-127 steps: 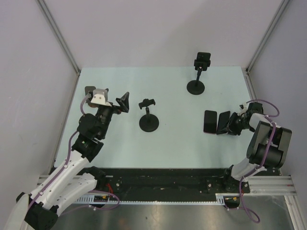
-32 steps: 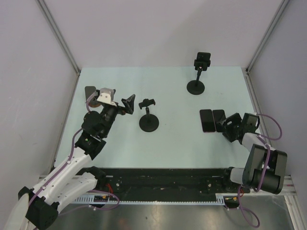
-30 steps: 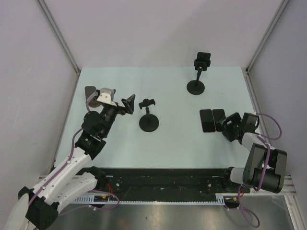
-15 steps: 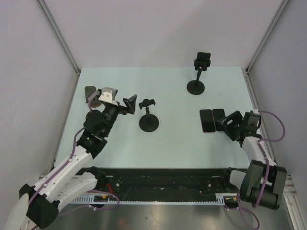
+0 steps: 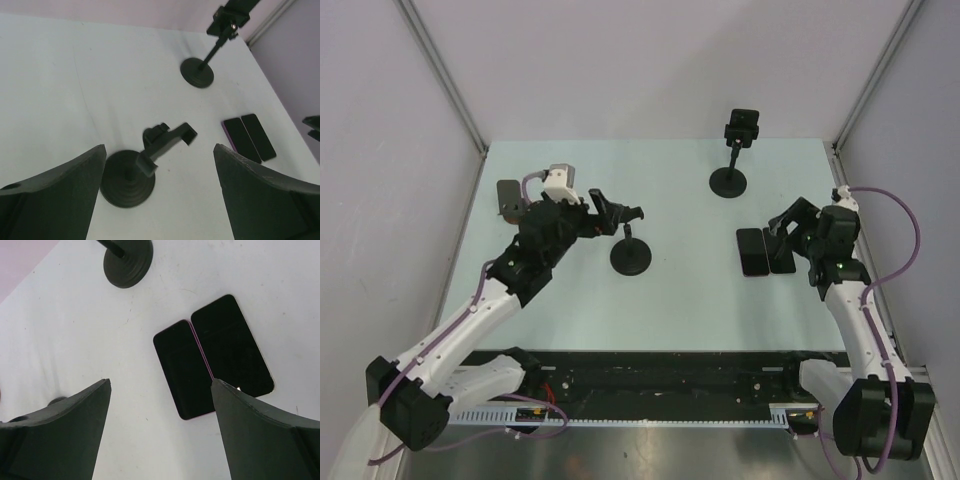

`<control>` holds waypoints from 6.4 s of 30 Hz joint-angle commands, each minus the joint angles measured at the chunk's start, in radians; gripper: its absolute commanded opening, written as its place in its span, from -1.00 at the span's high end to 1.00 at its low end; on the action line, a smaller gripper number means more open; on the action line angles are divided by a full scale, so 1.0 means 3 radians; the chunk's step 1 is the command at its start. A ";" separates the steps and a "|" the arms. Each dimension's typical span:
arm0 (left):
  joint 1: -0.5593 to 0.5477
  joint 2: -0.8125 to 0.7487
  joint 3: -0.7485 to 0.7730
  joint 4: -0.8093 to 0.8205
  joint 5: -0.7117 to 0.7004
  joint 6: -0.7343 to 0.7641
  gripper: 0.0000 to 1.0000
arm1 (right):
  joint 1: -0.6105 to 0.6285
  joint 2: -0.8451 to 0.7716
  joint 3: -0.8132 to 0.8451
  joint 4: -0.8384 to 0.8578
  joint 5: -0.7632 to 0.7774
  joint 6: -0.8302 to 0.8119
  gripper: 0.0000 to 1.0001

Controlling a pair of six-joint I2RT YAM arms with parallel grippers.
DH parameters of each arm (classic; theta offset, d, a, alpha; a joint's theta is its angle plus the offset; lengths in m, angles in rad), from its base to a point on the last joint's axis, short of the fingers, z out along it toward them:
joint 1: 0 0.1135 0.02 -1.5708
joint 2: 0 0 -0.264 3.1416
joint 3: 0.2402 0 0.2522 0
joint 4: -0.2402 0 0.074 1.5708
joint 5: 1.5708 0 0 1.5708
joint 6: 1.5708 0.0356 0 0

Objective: Remove the phone from the phone stand

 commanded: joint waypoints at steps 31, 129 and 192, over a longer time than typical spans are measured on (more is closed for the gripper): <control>-0.0330 0.0746 0.0681 -0.0973 -0.0761 -0.0194 0.77 | 0.1281 0.0007 0.0228 0.0177 0.0920 -0.0990 -0.81; 0.1005 -0.0037 0.0487 -0.0819 0.1192 0.0564 -1.00 | 0.0755 0.3463 0.3219 0.0949 0.0685 -0.1358 -0.73; 0.0882 0.0816 0.0559 -0.0819 0.4214 0.3724 -1.00 | 0.2519 0.1945 0.2242 -0.0830 -0.1923 -0.3623 -0.71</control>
